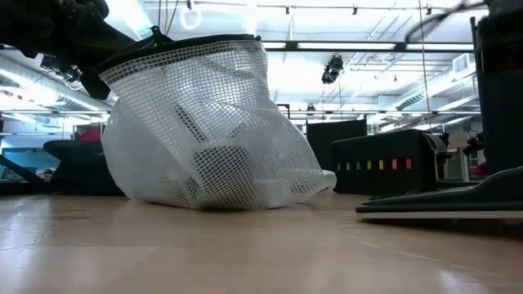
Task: Unpack backpack
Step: Put the black calculator into the white mesh envelope
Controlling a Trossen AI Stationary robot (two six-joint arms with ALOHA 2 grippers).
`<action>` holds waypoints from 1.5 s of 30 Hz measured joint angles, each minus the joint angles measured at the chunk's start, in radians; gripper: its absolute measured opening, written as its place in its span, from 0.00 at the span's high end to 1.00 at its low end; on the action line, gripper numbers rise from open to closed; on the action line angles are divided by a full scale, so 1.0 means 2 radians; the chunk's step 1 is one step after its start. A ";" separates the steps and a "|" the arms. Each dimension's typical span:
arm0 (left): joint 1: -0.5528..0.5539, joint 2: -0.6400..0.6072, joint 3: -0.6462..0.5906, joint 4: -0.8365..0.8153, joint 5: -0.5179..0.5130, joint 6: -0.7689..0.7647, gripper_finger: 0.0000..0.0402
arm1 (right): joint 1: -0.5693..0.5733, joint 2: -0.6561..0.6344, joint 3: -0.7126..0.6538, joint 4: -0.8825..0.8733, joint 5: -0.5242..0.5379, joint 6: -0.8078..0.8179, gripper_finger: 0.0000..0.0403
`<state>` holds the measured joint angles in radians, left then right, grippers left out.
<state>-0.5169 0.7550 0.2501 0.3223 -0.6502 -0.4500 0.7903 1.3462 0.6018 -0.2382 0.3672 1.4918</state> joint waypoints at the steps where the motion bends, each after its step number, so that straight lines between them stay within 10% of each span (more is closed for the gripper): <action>1: 0.000 0.000 0.000 0.000 0.000 0.000 1.00 | -0.004 -0.007 -0.021 0.034 -0.003 0.000 0.45; 13: 0.000 0.000 0.000 0.000 0.000 0.000 1.00 | -0.050 -0.013 -0.116 0.166 -0.061 -0.025 0.27; 45: 0.000 0.000 0.000 0.000 0.000 0.000 1.00 | -0.101 0.120 -0.095 0.392 -0.143 -0.094 0.38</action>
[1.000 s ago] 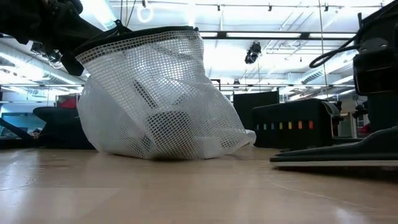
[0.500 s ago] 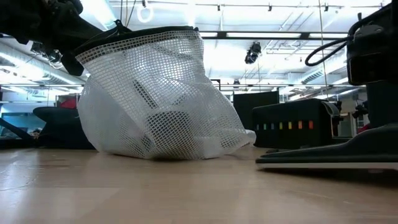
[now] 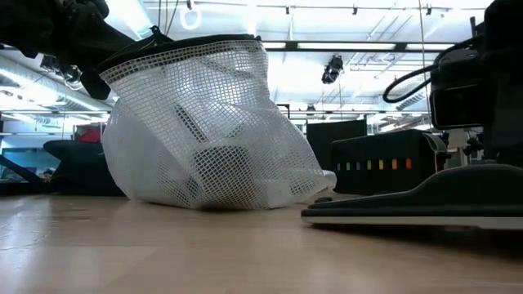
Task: Unpack backpack
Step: Put the black calculator into the white mesh envelope
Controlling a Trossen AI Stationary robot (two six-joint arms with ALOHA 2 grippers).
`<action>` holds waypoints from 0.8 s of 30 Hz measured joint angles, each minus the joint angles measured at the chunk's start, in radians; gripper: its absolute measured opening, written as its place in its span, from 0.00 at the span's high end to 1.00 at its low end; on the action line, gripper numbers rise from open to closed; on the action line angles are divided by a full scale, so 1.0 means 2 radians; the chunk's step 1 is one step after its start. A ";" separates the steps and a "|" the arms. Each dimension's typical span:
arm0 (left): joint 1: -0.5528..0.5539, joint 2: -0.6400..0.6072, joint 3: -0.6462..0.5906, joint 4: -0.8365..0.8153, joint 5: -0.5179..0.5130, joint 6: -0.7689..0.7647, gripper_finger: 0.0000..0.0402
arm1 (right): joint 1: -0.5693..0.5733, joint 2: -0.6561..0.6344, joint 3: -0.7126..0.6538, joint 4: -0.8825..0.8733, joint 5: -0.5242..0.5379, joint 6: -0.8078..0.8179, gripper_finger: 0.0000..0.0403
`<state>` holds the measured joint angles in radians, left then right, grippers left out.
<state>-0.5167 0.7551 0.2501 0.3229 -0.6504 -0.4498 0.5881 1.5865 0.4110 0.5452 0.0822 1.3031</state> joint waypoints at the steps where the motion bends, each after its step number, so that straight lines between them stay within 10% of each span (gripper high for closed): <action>1: 0.000 0.000 0.000 0.000 0.000 0.000 1.00 | -0.002 0.005 0.008 -0.002 -0.004 -0.010 0.39; 24: 0.000 0.000 0.000 0.000 0.000 0.000 1.00 | -0.045 0.182 0.226 0.014 -0.159 -0.116 0.50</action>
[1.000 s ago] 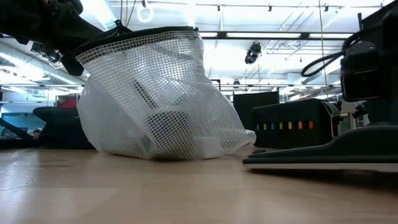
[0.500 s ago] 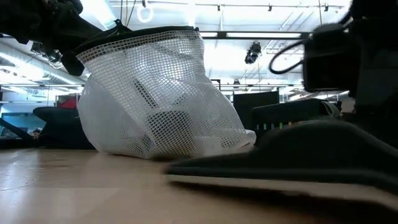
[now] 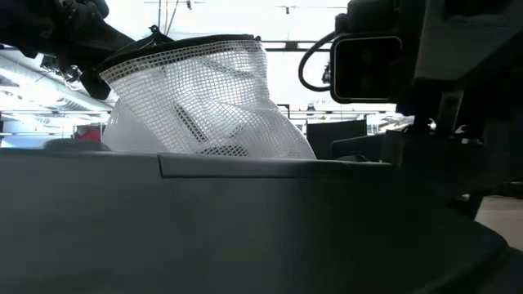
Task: Unpack backpack
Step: Put the black calculator into the white mesh envelope
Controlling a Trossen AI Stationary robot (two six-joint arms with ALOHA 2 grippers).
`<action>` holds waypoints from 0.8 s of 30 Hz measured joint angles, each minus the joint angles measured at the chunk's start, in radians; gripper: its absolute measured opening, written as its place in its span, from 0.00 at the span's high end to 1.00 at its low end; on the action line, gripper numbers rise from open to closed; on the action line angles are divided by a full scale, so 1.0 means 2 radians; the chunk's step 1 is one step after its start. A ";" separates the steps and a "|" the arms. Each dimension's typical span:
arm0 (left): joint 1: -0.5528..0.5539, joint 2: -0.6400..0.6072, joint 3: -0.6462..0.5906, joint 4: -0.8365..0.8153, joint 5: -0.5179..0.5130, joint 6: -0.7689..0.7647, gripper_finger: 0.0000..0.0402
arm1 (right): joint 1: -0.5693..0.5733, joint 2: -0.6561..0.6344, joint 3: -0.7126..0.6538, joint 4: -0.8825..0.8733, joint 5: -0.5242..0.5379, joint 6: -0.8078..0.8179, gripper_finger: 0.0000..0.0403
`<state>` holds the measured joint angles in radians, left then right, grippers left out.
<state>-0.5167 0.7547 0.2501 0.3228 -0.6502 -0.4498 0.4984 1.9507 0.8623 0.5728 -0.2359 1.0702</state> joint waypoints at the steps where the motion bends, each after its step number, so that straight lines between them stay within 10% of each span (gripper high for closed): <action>1: 0.000 0.000 0.000 0.000 0.000 0.000 1.00 | -0.001 0.000 0.000 0.000 0.000 -0.002 0.50; 17: 0.000 0.000 0.000 0.000 0.000 0.000 1.00 | -0.024 -0.083 0.002 -0.032 0.091 -0.153 0.68; 24: 0.000 0.000 0.000 0.000 0.000 0.000 1.00 | -0.005 -0.068 0.120 -0.240 0.159 -0.249 0.75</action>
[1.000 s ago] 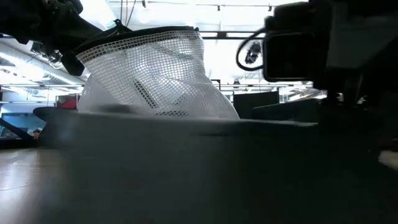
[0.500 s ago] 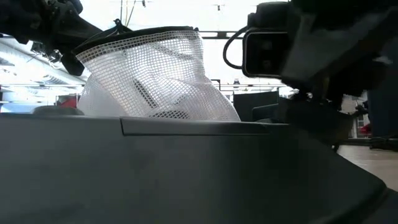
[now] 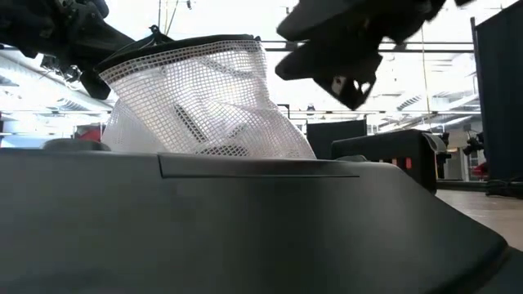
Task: Unpack backpack
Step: Put the black calculator into the white mesh envelope
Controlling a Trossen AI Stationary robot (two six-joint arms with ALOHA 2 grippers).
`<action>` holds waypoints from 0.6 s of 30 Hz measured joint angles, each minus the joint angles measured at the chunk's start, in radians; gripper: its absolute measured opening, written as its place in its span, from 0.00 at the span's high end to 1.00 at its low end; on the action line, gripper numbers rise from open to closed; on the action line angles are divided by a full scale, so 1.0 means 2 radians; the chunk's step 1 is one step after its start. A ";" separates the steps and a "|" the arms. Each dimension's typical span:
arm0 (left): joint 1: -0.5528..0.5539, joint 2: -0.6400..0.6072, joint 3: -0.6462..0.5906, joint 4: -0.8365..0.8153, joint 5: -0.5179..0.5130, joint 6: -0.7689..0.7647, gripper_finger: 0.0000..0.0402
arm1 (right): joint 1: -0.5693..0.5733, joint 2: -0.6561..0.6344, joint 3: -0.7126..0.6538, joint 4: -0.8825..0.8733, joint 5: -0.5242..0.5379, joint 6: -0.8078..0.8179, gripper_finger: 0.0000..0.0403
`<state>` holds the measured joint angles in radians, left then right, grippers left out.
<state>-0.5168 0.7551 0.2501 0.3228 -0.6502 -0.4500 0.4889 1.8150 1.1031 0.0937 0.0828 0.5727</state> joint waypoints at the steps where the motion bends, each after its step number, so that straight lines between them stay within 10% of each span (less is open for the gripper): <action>1: 0.000 0.000 0.000 0.000 0.000 0.000 1.00 | 0.004 0.010 0.023 -0.028 0.006 -0.012 0.75; 18: 0.000 0.000 0.000 0.000 0.000 0.000 1.00 | 0.020 0.153 0.180 -0.167 -0.039 -0.062 0.76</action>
<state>-0.5169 0.7551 0.2501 0.3226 -0.6504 -0.4496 0.5293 2.1204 1.4638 -0.2411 0.0041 0.4489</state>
